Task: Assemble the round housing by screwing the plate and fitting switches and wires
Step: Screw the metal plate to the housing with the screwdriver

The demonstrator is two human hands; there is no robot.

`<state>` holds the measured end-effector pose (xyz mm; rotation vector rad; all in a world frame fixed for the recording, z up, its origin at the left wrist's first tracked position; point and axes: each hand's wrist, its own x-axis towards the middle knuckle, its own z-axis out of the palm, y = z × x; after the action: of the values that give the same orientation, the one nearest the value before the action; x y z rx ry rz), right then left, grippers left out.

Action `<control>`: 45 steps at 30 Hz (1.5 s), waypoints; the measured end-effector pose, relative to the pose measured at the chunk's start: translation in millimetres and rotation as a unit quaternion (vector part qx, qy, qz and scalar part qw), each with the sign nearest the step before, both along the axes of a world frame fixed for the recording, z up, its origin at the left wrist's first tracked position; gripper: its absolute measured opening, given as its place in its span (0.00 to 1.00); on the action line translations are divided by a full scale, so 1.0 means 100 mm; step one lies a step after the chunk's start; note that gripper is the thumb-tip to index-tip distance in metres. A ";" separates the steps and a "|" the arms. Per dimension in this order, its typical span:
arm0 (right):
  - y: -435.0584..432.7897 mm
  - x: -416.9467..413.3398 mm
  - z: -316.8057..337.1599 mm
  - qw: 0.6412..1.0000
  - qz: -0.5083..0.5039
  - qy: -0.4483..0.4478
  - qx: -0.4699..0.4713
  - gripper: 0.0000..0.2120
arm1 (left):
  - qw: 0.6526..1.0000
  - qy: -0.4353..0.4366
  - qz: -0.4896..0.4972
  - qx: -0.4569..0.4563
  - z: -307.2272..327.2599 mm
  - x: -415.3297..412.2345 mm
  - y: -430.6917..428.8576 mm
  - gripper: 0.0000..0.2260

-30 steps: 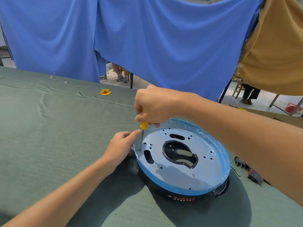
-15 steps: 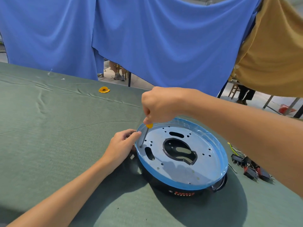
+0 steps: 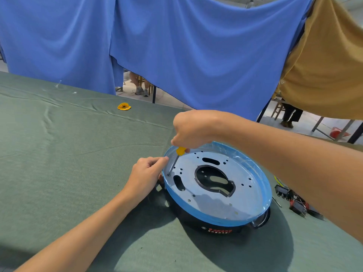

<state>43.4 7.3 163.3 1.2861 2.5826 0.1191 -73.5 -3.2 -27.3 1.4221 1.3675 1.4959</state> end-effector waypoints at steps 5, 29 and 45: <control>-0.03 -0.03 0.12 0.998 0.058 -0.019 -0.028 0.11 | 1.000 0.001 0.003 0.002 -0.01 0.00 0.00 0.23; -0.08 -0.17 0.09 0.978 0.163 -0.122 0.047 0.14 | 0.998 0.042 0.035 0.016 0.03 0.03 -0.01 0.30; -0.11 -0.07 0.10 0.980 0.173 -0.084 0.055 0.11 | 1.000 0.001 0.016 0.009 0.05 0.06 -0.04 0.21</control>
<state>36.4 -3.5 173.5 0.8064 2.6541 0.4211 -67.4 -6.7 -22.6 1.4181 1.3876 1.5320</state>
